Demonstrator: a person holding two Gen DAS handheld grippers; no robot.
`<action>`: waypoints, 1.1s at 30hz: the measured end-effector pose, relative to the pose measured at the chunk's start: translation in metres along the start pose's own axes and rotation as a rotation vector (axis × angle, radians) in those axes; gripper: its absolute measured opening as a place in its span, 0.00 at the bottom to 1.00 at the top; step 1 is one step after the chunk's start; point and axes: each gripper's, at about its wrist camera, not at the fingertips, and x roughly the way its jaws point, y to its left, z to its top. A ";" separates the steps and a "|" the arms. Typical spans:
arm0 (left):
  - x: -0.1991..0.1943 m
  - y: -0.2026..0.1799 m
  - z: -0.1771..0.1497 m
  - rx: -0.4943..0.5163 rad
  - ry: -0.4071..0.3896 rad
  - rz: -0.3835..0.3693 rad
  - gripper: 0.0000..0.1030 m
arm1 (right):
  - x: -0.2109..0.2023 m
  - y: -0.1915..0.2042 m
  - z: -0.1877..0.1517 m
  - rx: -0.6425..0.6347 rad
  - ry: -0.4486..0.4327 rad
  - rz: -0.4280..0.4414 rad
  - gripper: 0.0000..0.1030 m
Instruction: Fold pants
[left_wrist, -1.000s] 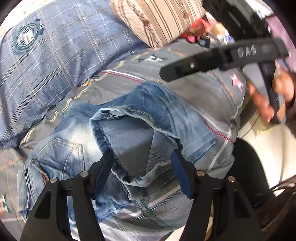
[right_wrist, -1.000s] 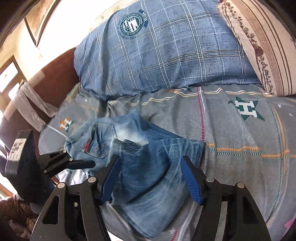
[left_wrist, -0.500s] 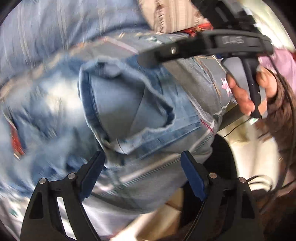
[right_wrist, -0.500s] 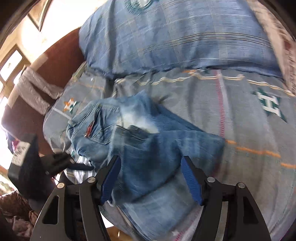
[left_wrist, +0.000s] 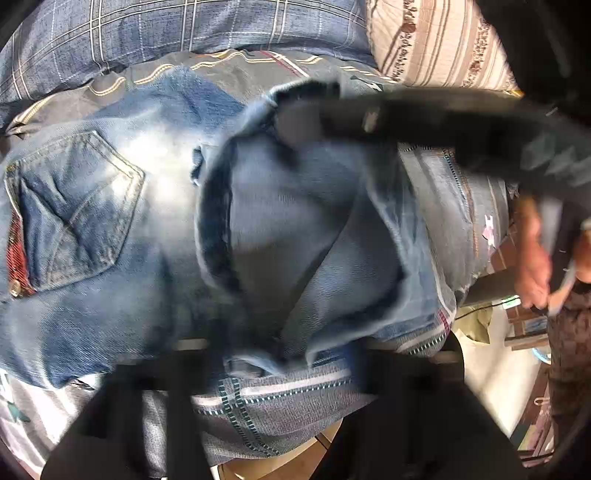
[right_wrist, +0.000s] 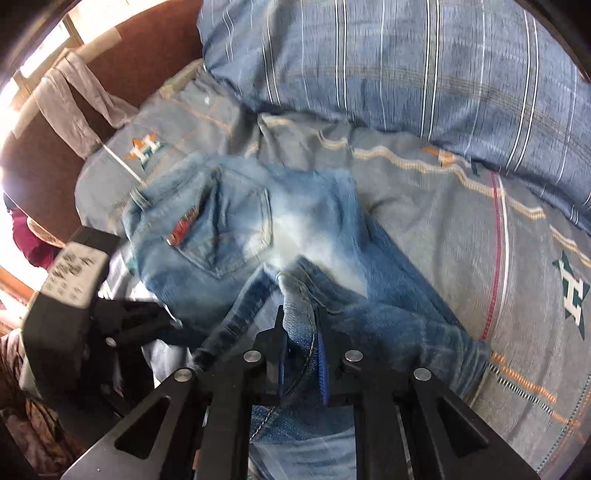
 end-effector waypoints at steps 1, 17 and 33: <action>0.000 0.005 0.001 -0.035 0.012 -0.016 0.11 | -0.006 0.001 0.004 0.005 -0.029 0.024 0.11; -0.052 0.053 -0.006 -0.114 -0.088 -0.232 0.28 | -0.038 -0.076 0.000 0.265 -0.241 0.109 0.75; -0.007 0.035 0.079 -0.139 -0.070 -0.002 0.13 | -0.008 -0.100 -0.064 0.403 -0.177 -0.192 0.31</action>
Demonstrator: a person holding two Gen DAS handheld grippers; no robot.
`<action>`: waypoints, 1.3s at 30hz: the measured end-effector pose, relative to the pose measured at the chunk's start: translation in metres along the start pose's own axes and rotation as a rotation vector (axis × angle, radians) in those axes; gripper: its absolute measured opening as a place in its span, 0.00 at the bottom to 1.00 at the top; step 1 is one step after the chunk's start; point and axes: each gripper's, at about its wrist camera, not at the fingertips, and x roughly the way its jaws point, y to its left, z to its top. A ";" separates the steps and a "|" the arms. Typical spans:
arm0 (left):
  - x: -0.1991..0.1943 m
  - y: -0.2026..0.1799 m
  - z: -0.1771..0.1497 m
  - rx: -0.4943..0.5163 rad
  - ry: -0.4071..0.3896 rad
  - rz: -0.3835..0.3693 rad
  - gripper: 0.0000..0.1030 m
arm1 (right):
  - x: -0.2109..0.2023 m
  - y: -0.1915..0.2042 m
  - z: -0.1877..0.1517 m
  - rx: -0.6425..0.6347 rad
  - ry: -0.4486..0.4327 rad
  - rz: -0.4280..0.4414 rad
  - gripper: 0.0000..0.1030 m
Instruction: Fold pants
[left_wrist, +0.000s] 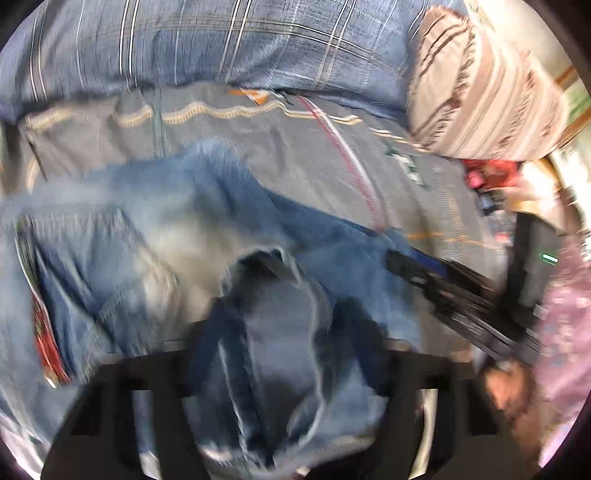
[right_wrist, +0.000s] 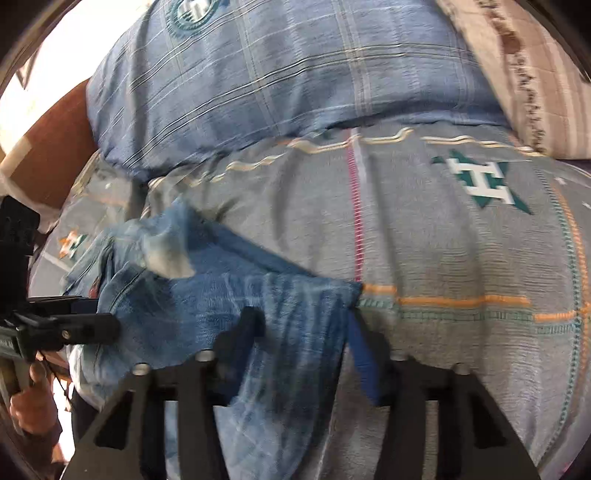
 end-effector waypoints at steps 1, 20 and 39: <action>0.000 -0.003 0.003 0.001 0.009 -0.009 0.02 | -0.002 0.000 -0.001 0.005 -0.014 0.009 0.22; -0.030 -0.004 -0.047 0.115 -0.116 -0.056 0.38 | -0.081 -0.003 -0.043 0.019 -0.261 0.082 0.43; -0.066 0.038 -0.076 -0.028 -0.191 -0.087 0.59 | -0.045 0.044 -0.043 -0.003 -0.203 0.032 0.56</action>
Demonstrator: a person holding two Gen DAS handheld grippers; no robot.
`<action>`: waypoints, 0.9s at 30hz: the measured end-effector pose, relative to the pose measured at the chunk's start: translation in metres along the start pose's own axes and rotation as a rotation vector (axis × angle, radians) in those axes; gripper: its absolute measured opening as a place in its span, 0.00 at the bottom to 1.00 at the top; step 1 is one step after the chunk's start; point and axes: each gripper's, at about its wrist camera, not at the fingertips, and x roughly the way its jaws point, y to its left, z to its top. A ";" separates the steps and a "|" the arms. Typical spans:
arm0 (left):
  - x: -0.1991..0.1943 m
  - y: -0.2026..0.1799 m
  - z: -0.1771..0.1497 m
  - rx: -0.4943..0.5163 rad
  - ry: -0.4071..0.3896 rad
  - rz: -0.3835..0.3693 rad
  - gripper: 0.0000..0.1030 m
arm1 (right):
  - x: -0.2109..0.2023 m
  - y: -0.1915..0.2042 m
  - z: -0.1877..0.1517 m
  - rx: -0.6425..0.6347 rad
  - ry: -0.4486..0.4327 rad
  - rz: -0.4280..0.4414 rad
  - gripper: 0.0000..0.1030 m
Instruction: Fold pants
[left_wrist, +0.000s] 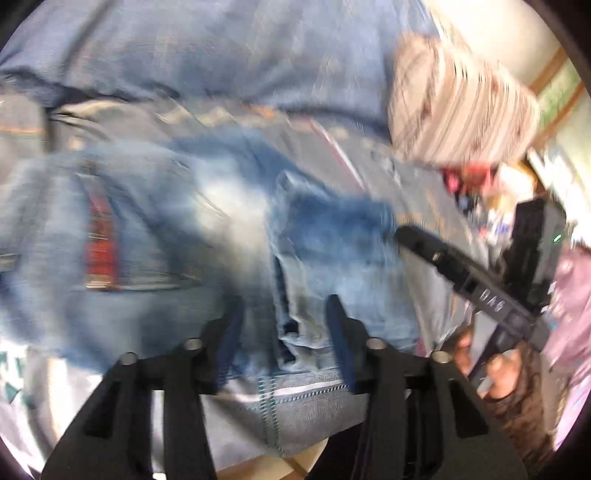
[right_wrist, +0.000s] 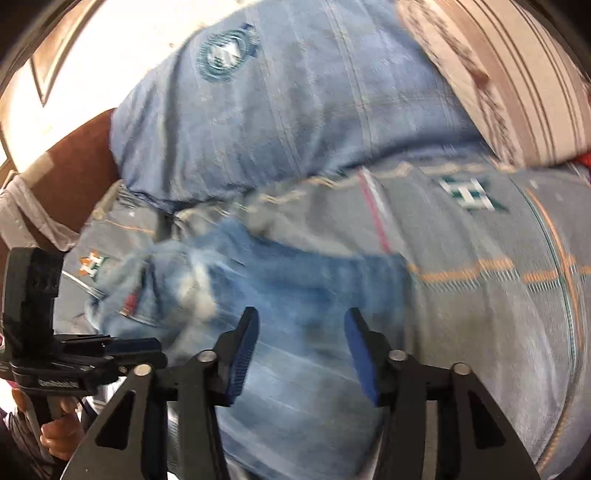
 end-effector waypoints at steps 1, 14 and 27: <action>-0.012 0.012 0.001 -0.046 -0.028 0.002 0.64 | 0.002 0.011 0.007 -0.017 0.000 0.016 0.61; -0.079 0.215 -0.064 -0.837 -0.124 -0.117 0.78 | 0.114 0.172 0.074 -0.285 0.255 0.165 0.67; -0.027 0.206 -0.061 -0.924 -0.044 -0.246 0.78 | 0.234 0.284 0.095 -0.699 0.574 0.217 0.77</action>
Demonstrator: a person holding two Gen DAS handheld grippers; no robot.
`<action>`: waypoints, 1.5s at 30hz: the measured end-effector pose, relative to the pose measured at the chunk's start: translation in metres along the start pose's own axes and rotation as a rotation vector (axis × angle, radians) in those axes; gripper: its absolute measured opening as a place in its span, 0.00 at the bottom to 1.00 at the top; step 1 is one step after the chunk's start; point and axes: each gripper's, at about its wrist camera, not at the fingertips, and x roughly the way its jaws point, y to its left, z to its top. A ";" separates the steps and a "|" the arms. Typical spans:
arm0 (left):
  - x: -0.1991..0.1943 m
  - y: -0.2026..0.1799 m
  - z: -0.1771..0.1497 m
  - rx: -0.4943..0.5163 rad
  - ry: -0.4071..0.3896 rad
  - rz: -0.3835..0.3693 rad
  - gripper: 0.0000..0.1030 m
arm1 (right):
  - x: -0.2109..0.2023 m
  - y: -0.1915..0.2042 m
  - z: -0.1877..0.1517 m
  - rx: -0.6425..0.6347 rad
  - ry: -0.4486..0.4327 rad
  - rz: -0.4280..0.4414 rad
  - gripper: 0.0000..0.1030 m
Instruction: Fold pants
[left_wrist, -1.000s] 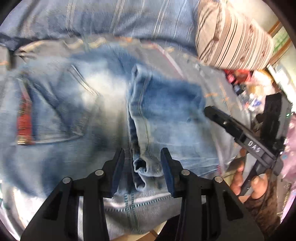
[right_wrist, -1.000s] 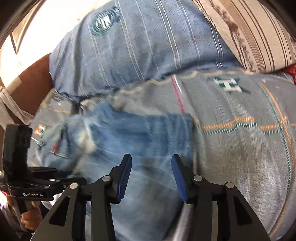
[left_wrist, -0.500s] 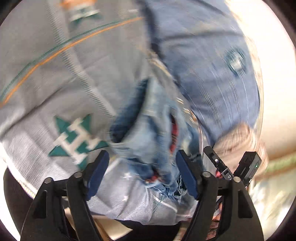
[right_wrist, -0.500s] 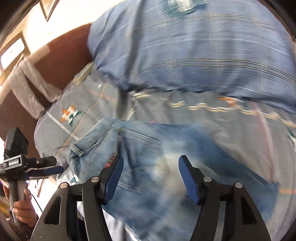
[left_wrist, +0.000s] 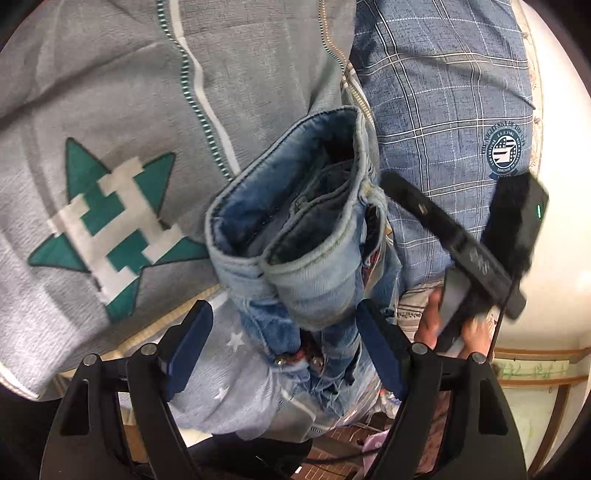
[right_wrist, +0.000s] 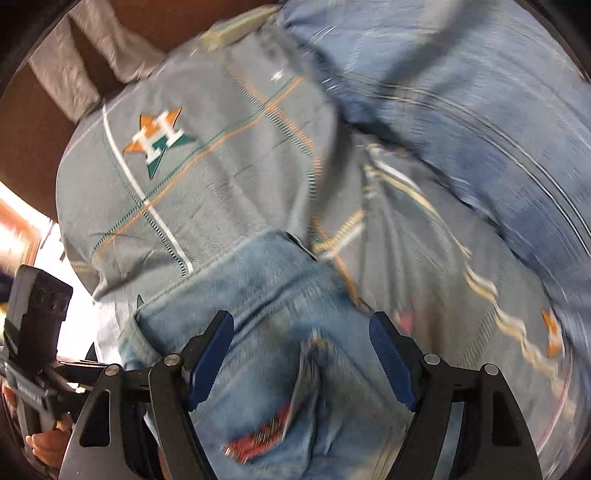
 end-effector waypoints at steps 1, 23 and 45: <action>0.003 0.000 0.002 -0.004 0.005 -0.004 0.78 | 0.005 -0.001 0.004 -0.017 0.018 0.006 0.77; 0.017 -0.038 -0.013 0.239 -0.075 0.099 0.32 | 0.014 0.038 0.006 -0.361 0.068 0.076 0.22; 0.042 -0.182 -0.137 0.924 -0.282 0.369 0.32 | -0.175 -0.025 -0.141 -0.040 -0.483 -0.005 0.17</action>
